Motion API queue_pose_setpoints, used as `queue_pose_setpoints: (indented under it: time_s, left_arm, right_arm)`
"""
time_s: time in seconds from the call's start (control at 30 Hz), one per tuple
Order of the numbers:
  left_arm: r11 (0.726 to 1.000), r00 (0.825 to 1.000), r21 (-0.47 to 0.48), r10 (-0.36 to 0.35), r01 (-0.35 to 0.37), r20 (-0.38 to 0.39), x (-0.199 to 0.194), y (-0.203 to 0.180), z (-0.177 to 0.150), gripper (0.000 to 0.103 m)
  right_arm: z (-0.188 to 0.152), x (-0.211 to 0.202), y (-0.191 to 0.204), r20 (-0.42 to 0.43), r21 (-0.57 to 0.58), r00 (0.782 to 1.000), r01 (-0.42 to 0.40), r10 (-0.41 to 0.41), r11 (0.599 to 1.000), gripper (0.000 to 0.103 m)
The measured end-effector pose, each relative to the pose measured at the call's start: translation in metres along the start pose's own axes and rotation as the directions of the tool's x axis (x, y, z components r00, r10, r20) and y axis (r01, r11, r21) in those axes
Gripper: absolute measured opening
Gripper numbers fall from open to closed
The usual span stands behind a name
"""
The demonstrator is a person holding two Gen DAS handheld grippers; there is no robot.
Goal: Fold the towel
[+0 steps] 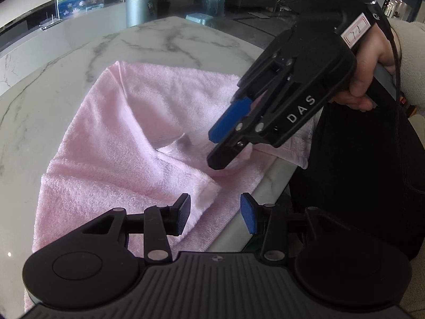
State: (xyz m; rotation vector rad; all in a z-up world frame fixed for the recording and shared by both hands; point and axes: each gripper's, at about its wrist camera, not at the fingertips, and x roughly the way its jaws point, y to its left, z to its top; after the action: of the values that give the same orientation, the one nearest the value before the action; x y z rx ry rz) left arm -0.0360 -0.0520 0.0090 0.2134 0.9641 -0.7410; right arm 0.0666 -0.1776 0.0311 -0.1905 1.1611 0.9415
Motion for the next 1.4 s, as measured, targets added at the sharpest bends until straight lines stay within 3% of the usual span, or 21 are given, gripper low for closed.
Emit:
queue_pose_setpoints:
  time_s: [0.2, 0.23, 0.27, 0.33, 0.37, 0.5, 0.8, 1.03, 1.1, 1.17, 1.27, 1.4]
  left_arm:
    - [0.998, 0.998, -0.025, 0.060, -0.060, -0.009, 0.013, 0.000, 0.002, 0.040]
    - [0.997, 0.998, -0.035, 0.064, -0.064, -0.011, 0.013, 0.001, 0.001, 0.037]
    - [0.997, 0.998, -0.047, 0.067, -0.068, -0.015, 0.013, 0.004, 0.001, 0.028]
    - [0.995, 0.997, -0.070, 0.076, -0.078, -0.023, 0.012, 0.009, 0.001, 0.019]
    - [0.993, 0.996, -0.080, 0.081, -0.083, -0.022, 0.011, 0.011, 0.000, 0.016]
    - [0.987, 0.995, -0.119, 0.105, -0.104, -0.001, 0.005, 0.019, -0.001, 0.012]
    - [0.978, 0.988, -0.149, 0.151, -0.146, 0.024, -0.011, 0.028, 0.008, 0.012]
    - [0.983, 0.995, -0.153, 0.100, -0.098, 0.008, -0.009, 0.030, 0.004, 0.012]
    - [0.984, 0.995, -0.153, 0.097, -0.096, 0.002, -0.007, 0.029, 0.003, 0.012]
    - [0.984, 0.995, -0.147, 0.099, -0.099, -0.003, -0.004, 0.028, 0.003, 0.012]
    - [0.984, 0.993, -0.130, 0.119, -0.119, -0.013, -0.003, 0.026, 0.003, 0.012]
    - [0.984, 0.989, -0.104, 0.141, -0.144, -0.036, -0.001, 0.025, 0.002, 0.012]
  right_arm:
    - [0.010, 0.015, -0.009, -0.017, 0.013, 1.000, -0.001, 0.001, 1.000, 0.035]
    - [0.011, 0.017, -0.009, -0.017, 0.016, 1.000, -0.008, 0.009, 1.000, 0.035]
    - [0.011, 0.019, -0.010, -0.014, 0.019, 1.000, -0.018, 0.018, 1.000, 0.035]
    - [0.012, 0.020, -0.011, -0.005, 0.026, 0.999, -0.032, 0.032, 0.999, 0.024]
    - [0.013, 0.021, -0.011, -0.002, 0.028, 0.999, -0.036, 0.037, 0.999, 0.013]
    - [0.014, 0.019, -0.007, 0.009, 0.026, 0.999, -0.034, 0.034, 0.999, 0.005]
    - [0.008, 0.008, 0.017, -0.003, -0.075, 0.999, -0.044, 0.044, 0.996, 0.005]
    - [-0.004, 0.013, 0.026, -0.001, -0.148, 1.000, 0.013, -0.013, 0.989, 0.006]
    - [-0.007, 0.014, 0.028, 0.010, -0.165, 0.999, 0.037, -0.036, 0.986, 0.014]
    - [-0.008, 0.016, 0.028, 0.000, -0.171, 0.999, 0.040, -0.041, 0.984, 0.014]
    - [-0.009, 0.019, 0.030, -0.010, -0.179, 0.997, 0.068, -0.071, 0.982, 0.014]
    - [-0.011, 0.020, 0.034, -0.017, -0.173, 0.995, 0.090, -0.094, 0.981, 0.005]
